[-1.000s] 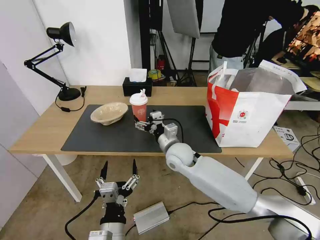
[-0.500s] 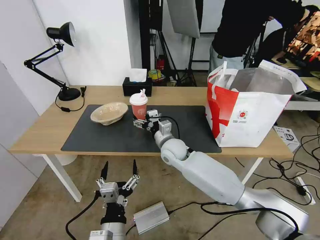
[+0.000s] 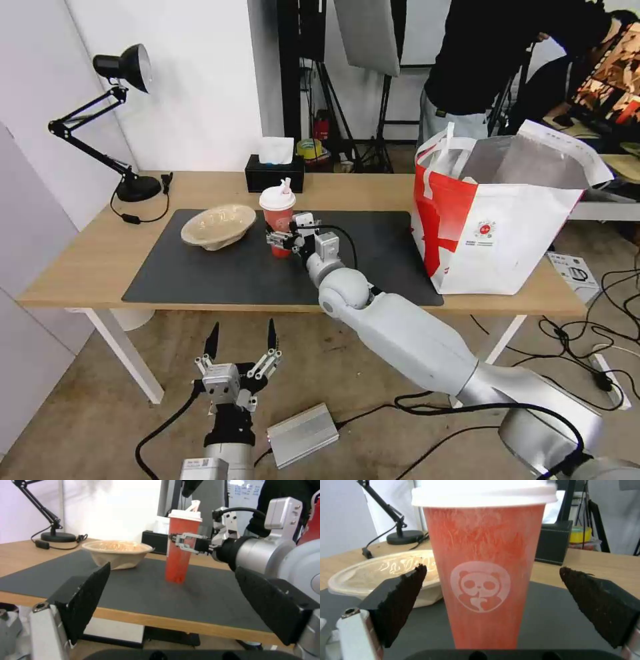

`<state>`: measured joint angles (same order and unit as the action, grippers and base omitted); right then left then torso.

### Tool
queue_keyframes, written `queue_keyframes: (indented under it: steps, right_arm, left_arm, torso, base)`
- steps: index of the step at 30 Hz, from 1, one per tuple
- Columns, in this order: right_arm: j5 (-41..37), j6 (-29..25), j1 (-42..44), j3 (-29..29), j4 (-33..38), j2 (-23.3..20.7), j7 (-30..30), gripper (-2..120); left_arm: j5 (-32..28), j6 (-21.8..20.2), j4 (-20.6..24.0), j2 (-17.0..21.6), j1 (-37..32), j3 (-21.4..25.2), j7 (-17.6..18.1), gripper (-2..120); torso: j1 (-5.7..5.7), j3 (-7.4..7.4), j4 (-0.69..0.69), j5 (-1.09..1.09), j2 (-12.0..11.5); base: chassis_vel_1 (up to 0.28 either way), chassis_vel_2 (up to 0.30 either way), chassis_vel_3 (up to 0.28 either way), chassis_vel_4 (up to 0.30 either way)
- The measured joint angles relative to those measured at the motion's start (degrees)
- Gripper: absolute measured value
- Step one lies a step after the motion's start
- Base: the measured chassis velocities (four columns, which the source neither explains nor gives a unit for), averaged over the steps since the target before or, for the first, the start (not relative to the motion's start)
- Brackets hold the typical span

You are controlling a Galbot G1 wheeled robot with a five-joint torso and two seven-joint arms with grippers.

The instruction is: Pick up the trash from the table and place it into the takeout bag.

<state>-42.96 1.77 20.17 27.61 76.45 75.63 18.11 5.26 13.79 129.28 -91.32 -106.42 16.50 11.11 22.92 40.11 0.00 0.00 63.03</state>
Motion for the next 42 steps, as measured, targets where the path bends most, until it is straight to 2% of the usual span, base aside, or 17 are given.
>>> queue_keyframes:
  steps: [23, 37, 40, 42]
  right_arm:
    - [0.67, -1.46, -1.86, -1.58, -7.47, 4.19, -2.58, 100]
    - [-1.17, -3.73, -2.23, -3.43, -13.14, 6.72, -7.82, 100]
    - [-1.31, -3.85, -2.24, -3.45, -13.15, 6.9, -8.24, 98]
    - [-1.4, -4.33, -2.22, -3.45, -13.12, 7.11, -8.67, 93]
  left_arm:
    - [-0.33, 0.23, 0.14, 0.01, -0.23, -0.1, -0.01, 100]
    - [-0.23, 0.72, 0.23, 0.01, -0.71, -0.16, -0.16, 100]
    - [-0.11, 0.88, 0.23, 0.0, -0.88, -0.21, -0.17, 100]
    - [0.09, 1.1, 0.26, 0.0, -1.02, -0.17, -0.17, 100]
  torso:
    - [0.0, 0.0, 0.0, 0.0, 0.0]
    - [0.0, 0.0, 0.0, 0.0, 0.0]
    - [0.0, 0.0, 0.0, 0.0, 0.0]
    - [0.0, 0.0, 0.0, 0.0, 0.0]
  base:
    - [0.0, 0.0, 0.0, 0.0]
    - [0.0, 0.0, 0.0, 0.0]
    - [0.0, 0.0, 0.0, 0.0]
    - [0.0, 0.0, 0.0, 0.0]
